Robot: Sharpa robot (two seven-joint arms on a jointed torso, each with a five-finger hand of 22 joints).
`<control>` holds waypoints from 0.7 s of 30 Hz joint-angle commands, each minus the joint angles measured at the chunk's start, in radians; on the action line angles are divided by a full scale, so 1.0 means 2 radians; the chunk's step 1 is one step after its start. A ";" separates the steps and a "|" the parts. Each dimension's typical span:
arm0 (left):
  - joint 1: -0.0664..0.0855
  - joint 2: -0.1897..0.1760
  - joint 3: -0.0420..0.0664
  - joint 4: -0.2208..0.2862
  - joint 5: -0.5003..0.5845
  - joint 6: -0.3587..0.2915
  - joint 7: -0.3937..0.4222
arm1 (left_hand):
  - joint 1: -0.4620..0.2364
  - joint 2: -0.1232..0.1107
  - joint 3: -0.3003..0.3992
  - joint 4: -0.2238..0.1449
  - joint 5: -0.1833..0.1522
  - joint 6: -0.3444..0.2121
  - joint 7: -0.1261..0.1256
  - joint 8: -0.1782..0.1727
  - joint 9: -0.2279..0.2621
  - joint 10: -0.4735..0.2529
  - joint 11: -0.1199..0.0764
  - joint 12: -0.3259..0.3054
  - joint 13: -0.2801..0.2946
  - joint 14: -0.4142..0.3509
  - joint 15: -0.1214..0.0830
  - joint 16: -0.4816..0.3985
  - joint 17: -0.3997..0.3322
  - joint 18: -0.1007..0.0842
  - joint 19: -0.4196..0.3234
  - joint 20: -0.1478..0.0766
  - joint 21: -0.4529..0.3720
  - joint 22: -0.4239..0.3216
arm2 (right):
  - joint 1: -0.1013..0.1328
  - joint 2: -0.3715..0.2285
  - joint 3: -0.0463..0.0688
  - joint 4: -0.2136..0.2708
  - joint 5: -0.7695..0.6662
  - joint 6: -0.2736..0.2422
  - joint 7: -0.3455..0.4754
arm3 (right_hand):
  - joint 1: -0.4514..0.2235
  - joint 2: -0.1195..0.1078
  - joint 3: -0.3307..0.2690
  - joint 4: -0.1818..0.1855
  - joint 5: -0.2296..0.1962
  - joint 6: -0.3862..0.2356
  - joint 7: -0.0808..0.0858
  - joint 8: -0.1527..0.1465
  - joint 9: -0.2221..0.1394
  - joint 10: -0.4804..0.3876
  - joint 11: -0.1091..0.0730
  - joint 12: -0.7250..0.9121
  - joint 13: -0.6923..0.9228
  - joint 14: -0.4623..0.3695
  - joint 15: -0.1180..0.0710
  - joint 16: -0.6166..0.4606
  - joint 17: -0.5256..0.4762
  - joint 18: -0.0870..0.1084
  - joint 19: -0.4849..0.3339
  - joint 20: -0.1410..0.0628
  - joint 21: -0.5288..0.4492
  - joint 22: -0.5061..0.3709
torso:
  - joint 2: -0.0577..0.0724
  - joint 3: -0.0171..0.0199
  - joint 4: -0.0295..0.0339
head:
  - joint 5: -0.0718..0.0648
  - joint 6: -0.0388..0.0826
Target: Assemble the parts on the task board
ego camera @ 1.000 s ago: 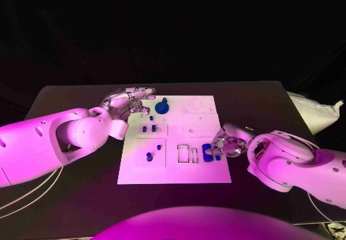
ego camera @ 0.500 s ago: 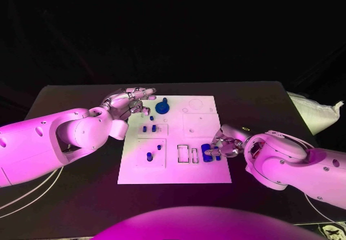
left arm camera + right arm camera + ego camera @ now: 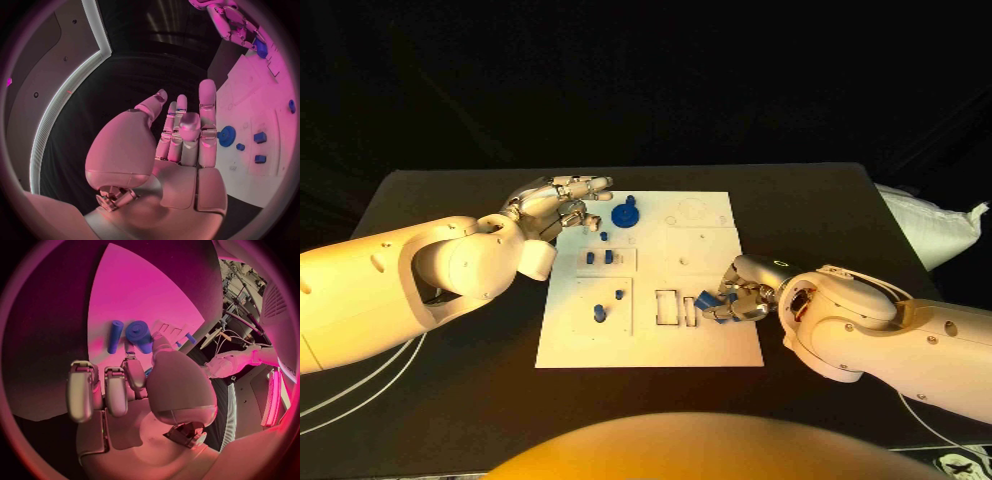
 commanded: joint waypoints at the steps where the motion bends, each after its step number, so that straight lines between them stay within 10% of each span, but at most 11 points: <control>1: 0.000 0.000 0.000 0.002 -0.004 0.014 0.000 | -0.003 0.003 -0.003 0.000 0.001 0.005 0.000 -0.002 0.000 -0.002 0.002 0.001 0.001 -0.003 -0.002 -0.002 0.000 0.009 -0.003 0.000 -0.002 -0.001 | -0.003 0.003 -0.002 -0.004 -0.005 0.012 -0.005 | 0.005 0.005 -0.004 0.000 0.000 -0.003 -0.001 -0.001 -0.001 0.000 0.000 -0.001 0.002 0.043 0.000 0.003 0.084 -0.008 0.006 0.003 0.004 0.016 | 0.000 -0.0001 0.0001 | 0.001 0.000; 9: 0.000 0.001 0.000 0.000 -0.004 0.017 0.000 | -0.003 0.004 -0.003 0.001 0.001 0.007 -0.001 -0.002 0.000 -0.002 0.002 0.001 0.001 -0.003 -0.002 -0.002 -0.002 0.009 -0.003 0.000 -0.003 -0.001 | -0.004 -0.004 -0.001 0.005 0.029 -0.046 -0.002 | 0.035 0.035 0.008 -0.008 0.004 0.020 -0.010 0.013 0.008 0.013 -0.007 0.017 0.022 0.046 -0.006 0.009 0.096 -0.010 0.011 -0.001 0.012 0.028 | -0.001 0.0005 -0.0020 | 0.004 0.000; 21: -0.001 0.005 0.000 -0.004 -0.005 0.020 -0.001 | -0.005 0.004 -0.006 0.002 0.001 0.009 -0.001 -0.002 0.000 -0.003 0.002 0.002 0.001 -0.003 -0.002 -0.001 -0.001 0.009 -0.004 0.000 -0.003 -0.001 | 0.003 -0.009 0.003 0.039 0.086 -0.106 0.020 | 0.017 0.050 0.005 0.011 0.023 0.031 -0.015 0.014 0.016 0.018 -0.012 0.016 0.028 0.045 -0.010 0.009 0.094 -0.011 0.013 -0.006 0.015 0.032 | -0.001 0.0004 0.0000 | 0.002 0.000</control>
